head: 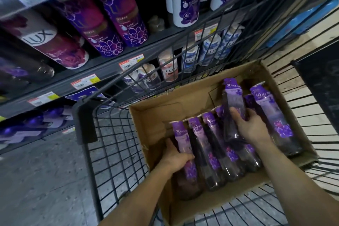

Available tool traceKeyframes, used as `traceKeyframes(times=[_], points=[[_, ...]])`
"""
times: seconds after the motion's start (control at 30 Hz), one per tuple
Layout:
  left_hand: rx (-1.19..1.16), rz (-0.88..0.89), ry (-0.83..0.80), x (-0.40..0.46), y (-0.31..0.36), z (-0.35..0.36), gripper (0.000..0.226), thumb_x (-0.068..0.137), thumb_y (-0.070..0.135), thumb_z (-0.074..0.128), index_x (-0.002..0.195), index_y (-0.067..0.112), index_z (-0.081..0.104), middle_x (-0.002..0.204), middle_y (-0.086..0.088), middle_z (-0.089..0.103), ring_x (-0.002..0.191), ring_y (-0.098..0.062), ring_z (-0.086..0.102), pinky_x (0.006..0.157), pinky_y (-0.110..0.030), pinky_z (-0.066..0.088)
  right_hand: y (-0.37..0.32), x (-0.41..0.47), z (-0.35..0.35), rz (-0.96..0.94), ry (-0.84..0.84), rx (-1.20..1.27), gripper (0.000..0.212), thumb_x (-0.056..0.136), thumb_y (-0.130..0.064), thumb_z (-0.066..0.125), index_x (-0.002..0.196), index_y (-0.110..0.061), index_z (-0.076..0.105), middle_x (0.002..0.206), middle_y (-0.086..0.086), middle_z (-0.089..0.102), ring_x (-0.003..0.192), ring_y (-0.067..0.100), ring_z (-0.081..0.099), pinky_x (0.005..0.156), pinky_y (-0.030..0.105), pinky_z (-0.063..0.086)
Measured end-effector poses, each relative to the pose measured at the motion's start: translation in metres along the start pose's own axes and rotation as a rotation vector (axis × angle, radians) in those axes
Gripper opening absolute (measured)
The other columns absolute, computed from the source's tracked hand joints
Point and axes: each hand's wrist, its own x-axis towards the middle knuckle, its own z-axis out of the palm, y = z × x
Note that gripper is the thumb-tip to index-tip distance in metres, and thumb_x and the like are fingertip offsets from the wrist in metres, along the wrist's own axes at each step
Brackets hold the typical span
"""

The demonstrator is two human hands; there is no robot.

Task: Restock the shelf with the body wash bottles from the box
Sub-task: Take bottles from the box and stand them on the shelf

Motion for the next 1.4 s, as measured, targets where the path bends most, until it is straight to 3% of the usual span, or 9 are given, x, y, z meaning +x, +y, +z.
traceKeyframes(times=[0.2,0.33,0.43,0.67,0.77,0.87,1.07,1.27,1.4], points=[[-0.04,0.045,0.025,-0.027,0.014,0.002,0.071,0.079,0.012,0.071,0.135,0.031,0.031,0.114,0.009,0.061,0.106,-0.011,0.06,0.101,-0.038,0.048,-0.013,-0.02,0.0,0.12,-0.021,0.338,0.057,0.091,-0.045,0.058,0.131,-0.005,0.054,0.107,0.011,0.06,0.102,0.031,0.058,0.086,0.032,0.038],[0.017,0.347,0.052,-0.059,0.038,-0.018,0.077,0.072,0.017,0.076,0.136,0.035,0.037,0.117,0.013,0.065,0.105,0.003,0.062,0.094,-0.013,0.045,-0.03,-0.049,-0.012,0.017,0.022,0.453,0.055,0.075,-0.037,0.074,0.115,-0.002,0.062,0.102,0.013,0.066,0.091,0.025,0.061,0.087,0.036,0.044],[-0.025,0.471,0.072,-0.078,0.05,-0.047,0.066,0.063,0.012,0.08,0.117,0.038,0.053,0.103,0.013,0.072,0.09,0.009,0.066,0.087,-0.017,0.054,-0.054,-0.073,-0.011,-0.077,0.094,0.564,0.045,0.071,-0.023,0.079,0.108,-0.009,0.057,0.108,0.014,0.062,0.098,0.025,0.059,0.084,0.034,0.044],[-0.138,0.704,0.056,-0.141,0.073,-0.115,0.043,0.064,0.01,0.079,0.098,0.027,0.061,0.097,0.004,0.074,0.085,-0.009,0.068,0.086,-0.029,0.054,-0.101,-0.155,0.013,-0.322,0.182,0.822,0.07,0.042,-0.054,0.089,0.102,-0.029,0.062,0.104,0.007,0.073,0.094,0.035,0.069,0.086,0.062,0.051],[-0.13,0.812,0.044,-0.168,0.072,-0.139,0.033,0.074,0.006,0.078,0.088,0.028,0.059,0.085,0.012,0.071,0.08,-0.003,0.065,0.083,-0.023,0.052,-0.12,-0.198,0.026,-0.435,0.241,0.806,0.083,0.041,-0.062,0.086,0.111,-0.027,0.059,0.105,0.006,0.07,0.085,0.023,0.071,0.077,0.047,0.058],[-0.134,0.89,0.026,-0.198,0.056,-0.174,0.033,0.076,0.005,0.079,0.084,0.03,0.058,0.078,0.02,0.07,0.073,0.008,0.063,0.075,-0.013,0.05,-0.125,-0.244,0.049,-0.515,0.246,0.822,0.067,0.065,-0.039,0.081,0.123,-0.018,0.054,0.11,0.009,0.068,0.075,0.015,0.068,0.058,0.029,0.059],[-0.159,0.954,0.076,-0.251,0.005,-0.266,0.035,0.076,0.009,0.081,0.093,0.03,0.058,0.092,0.017,0.069,0.077,0.007,0.065,0.073,-0.013,0.054,-0.153,-0.326,0.115,-0.615,0.229,0.753,0.07,0.04,-0.064,0.085,0.099,-0.036,0.06,0.111,0.002,0.07,0.101,0.025,0.067,0.088,0.048,0.054],[-0.172,0.939,0.274,-0.299,-0.041,-0.381,0.041,0.077,0.013,0.081,0.109,0.025,0.06,0.099,0.013,0.073,0.089,0.002,0.069,0.085,-0.025,0.054,-0.221,-0.376,0.171,-0.746,0.093,0.641,0.06,0.055,-0.041,0.085,0.106,-0.024,0.059,0.108,0.001,0.069,0.1,0.016,0.066,0.065,0.018,0.055],[-0.228,0.944,0.425,-0.326,-0.057,-0.453,0.038,0.075,0.014,0.083,0.105,0.027,0.064,0.092,0.014,0.076,0.084,0.003,0.07,0.08,-0.021,0.054,-0.277,-0.403,0.206,-0.833,0.032,0.612,0.08,0.04,-0.063,0.085,0.106,-0.024,0.062,0.102,-0.006,0.072,0.103,0.015,0.066,0.085,0.032,0.054]])
